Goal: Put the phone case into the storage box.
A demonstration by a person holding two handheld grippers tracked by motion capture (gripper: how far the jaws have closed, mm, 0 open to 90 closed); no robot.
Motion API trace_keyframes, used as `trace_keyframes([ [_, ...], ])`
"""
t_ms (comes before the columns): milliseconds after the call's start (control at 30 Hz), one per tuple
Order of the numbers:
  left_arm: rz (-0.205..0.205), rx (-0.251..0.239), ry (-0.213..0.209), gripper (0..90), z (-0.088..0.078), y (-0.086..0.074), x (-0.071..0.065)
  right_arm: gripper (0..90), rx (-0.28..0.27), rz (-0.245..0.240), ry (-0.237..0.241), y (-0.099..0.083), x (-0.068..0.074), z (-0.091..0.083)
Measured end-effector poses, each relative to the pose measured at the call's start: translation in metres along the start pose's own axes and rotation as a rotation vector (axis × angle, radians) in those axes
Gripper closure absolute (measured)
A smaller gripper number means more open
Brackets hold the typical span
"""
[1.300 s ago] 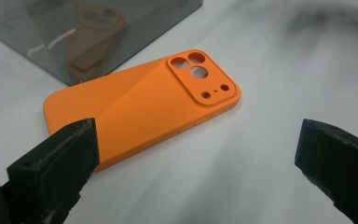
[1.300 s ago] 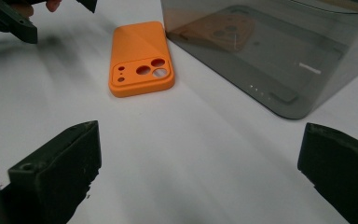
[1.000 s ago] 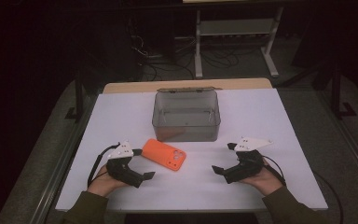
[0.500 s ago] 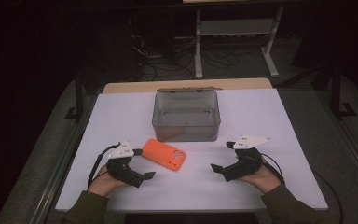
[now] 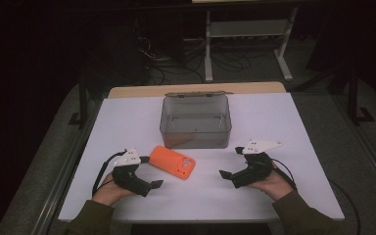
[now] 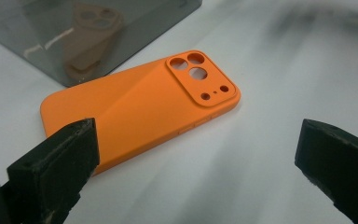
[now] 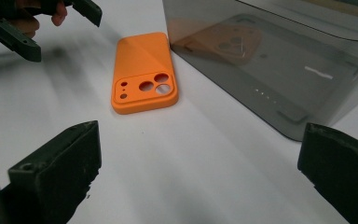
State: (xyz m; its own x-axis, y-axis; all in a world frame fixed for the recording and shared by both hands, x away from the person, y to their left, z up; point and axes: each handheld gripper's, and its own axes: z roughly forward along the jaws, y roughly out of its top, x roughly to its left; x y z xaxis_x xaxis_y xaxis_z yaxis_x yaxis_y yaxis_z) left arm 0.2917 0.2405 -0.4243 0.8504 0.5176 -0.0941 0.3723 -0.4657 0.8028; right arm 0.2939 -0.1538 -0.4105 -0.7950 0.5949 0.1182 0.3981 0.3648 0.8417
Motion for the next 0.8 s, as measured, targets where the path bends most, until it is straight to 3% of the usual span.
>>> trace_keyframes([
  [800, 0.002, 0.005, -0.004, 0.0, 0.001, 0.0006, -0.0007, 0.0, 0.008, -0.003, 0.005, 0.0074, -0.0024, 0.008],
])
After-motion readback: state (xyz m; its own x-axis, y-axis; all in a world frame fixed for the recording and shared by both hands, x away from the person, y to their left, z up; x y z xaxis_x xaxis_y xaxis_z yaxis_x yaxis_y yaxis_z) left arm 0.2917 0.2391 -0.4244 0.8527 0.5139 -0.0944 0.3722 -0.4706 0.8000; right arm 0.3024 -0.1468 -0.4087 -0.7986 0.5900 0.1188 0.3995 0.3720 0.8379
